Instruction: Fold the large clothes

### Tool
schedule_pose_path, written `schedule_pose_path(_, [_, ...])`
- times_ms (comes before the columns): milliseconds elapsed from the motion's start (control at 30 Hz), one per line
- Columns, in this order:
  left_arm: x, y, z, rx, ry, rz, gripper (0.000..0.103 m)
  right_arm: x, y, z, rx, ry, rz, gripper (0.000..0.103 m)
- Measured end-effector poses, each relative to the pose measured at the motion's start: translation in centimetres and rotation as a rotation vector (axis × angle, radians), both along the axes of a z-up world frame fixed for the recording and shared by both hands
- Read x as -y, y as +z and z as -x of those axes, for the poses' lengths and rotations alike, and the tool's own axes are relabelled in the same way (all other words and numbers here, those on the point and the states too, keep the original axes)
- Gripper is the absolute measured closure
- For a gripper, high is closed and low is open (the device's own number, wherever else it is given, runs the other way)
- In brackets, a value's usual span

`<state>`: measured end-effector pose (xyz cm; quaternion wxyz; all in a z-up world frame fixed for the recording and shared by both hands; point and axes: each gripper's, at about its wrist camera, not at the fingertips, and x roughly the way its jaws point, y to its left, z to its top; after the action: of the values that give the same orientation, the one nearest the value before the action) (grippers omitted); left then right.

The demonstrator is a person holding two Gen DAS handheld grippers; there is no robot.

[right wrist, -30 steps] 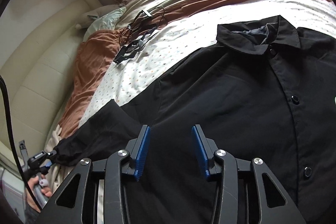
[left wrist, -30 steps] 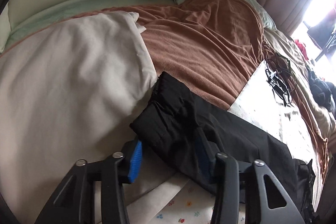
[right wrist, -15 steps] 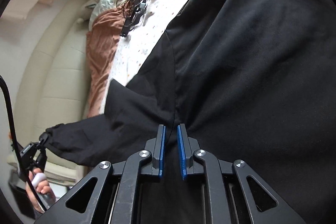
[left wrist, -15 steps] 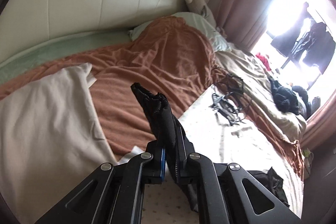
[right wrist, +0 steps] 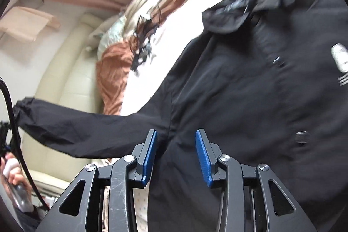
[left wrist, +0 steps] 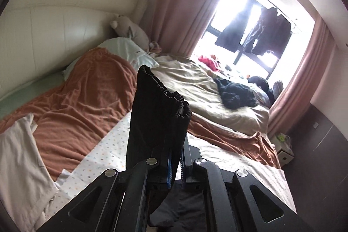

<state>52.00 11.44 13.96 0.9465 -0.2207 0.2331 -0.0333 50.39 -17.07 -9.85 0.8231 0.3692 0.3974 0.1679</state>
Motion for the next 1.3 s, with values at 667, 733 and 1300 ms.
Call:
schedule_pose_path(667, [19.2, 2.4, -3.2, -0.005, -0.318, -0.079, 0.097, 17.1, -0.7, 7.3, -0.023, -0.354, 0.003, 0.041])
schedule_pose_path(733, [20.8, 1.8, -3.6, -0.013, -0.346, -0.076, 0.097, 17.7, -0.9, 7.4, -0.025, -0.364, -0.011, 0.041])
schedule_pose_path(1300, [35.4, -9.7, -6.7, -0.278, -0.612, -0.082, 0.082, 24.2, -3.4, 10.1, -0.084, -0.548, -0.126, 0.041])
